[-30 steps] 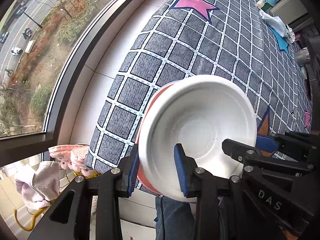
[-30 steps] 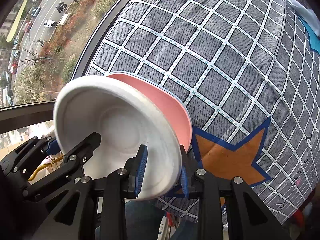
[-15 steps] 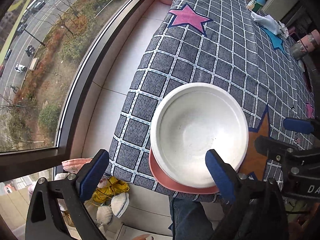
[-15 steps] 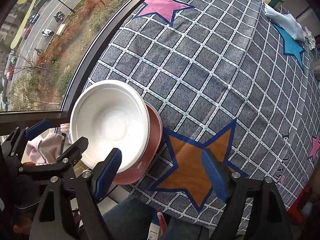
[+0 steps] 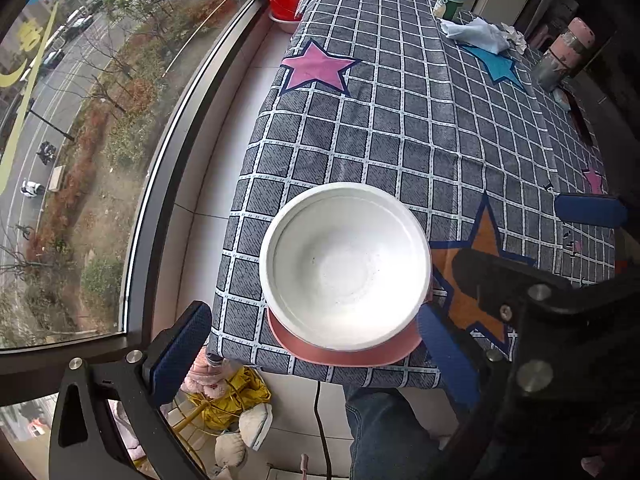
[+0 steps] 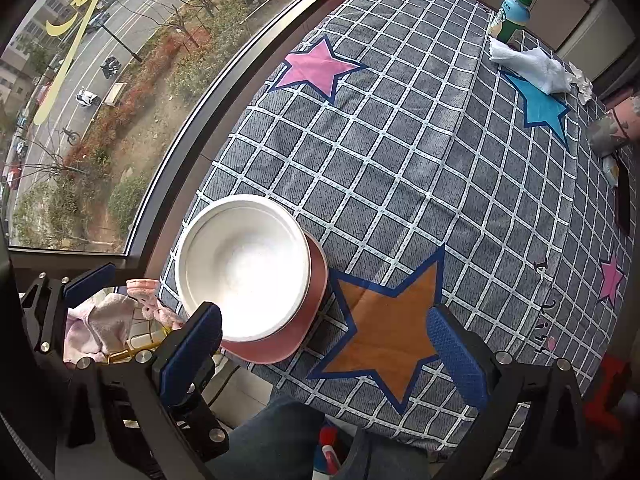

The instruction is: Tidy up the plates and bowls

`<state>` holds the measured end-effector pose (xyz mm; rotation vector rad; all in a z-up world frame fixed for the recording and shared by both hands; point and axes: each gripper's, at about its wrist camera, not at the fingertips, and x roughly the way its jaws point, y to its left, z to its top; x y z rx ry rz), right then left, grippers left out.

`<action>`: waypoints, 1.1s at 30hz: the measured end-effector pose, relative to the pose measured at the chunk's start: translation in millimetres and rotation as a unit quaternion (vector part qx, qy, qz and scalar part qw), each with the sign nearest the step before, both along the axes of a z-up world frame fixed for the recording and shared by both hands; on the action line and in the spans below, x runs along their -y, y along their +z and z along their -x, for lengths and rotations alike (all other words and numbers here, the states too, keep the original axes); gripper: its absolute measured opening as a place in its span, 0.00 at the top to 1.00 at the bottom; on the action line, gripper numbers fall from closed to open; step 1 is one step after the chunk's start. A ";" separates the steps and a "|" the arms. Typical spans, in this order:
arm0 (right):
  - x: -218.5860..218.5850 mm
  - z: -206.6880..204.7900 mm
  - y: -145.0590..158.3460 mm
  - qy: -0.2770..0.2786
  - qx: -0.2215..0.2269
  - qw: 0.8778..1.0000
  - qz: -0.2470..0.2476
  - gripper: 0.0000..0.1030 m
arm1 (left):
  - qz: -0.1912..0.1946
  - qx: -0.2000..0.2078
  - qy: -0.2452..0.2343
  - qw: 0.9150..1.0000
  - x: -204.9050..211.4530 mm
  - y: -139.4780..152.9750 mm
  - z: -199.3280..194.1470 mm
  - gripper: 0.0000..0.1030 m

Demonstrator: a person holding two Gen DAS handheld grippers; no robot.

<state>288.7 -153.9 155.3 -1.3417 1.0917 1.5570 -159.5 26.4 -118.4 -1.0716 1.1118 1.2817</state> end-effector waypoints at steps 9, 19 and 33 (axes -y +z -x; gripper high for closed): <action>-1.2 -0.4 1.9 -0.005 0.005 1.000 -0.002 0.00 | -0.012 -0.007 0.006 1.000 -3.7 5.7 2.5 0.00; -2.1 3.3 0.0 0.003 0.010 1.000 0.002 0.00 | -0.012 -0.006 0.007 1.000 -5.2 6.1 3.6 0.00; -4.8 2.4 -2.2 0.000 0.012 1.000 0.008 0.00 | -0.011 -0.006 0.007 1.000 -7.7 6.4 4.4 0.00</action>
